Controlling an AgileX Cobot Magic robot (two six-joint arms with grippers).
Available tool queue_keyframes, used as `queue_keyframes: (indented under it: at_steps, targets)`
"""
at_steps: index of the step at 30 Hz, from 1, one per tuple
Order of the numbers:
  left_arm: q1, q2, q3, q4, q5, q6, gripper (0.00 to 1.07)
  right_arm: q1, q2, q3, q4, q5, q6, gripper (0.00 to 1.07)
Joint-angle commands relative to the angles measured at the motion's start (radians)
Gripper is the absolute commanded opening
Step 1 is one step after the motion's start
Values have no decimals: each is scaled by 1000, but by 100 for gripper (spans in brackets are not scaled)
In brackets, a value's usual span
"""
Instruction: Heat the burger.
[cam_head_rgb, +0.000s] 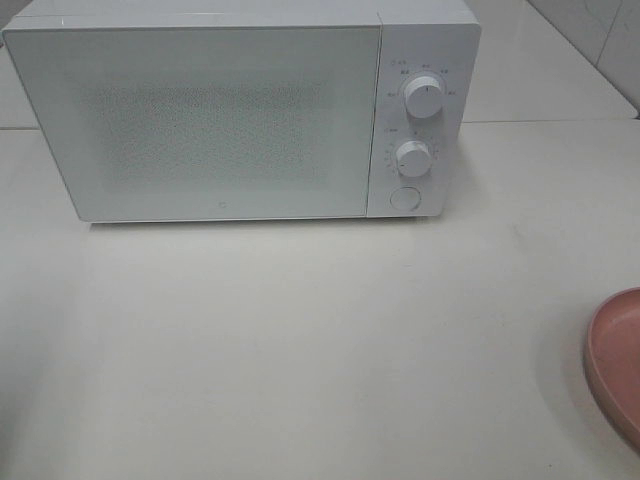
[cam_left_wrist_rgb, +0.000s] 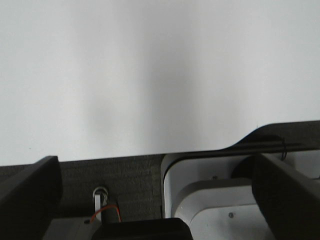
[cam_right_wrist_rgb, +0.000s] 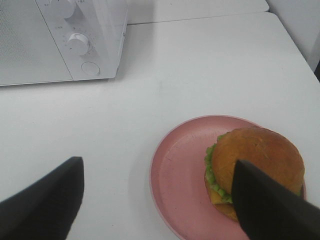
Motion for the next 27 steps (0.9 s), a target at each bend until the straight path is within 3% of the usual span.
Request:
queue_keyframes:
  at_steps: [1, 7, 21, 27]
  targets:
    - [2, -125, 7, 1, -9, -11, 98, -7, -25, 3, 2, -13, 3, 75]
    - [2, -258, 7, 0, -10, -11, 98, -7, -25, 3, 2, -13, 3, 75]
    - [2, -790, 7, -19, -14, -11, 98, -7, -25, 3, 2, -13, 3, 75]
    - [2, -850, 7, -23, -15, -11, 98, -7, -25, 3, 2, -13, 3, 75]
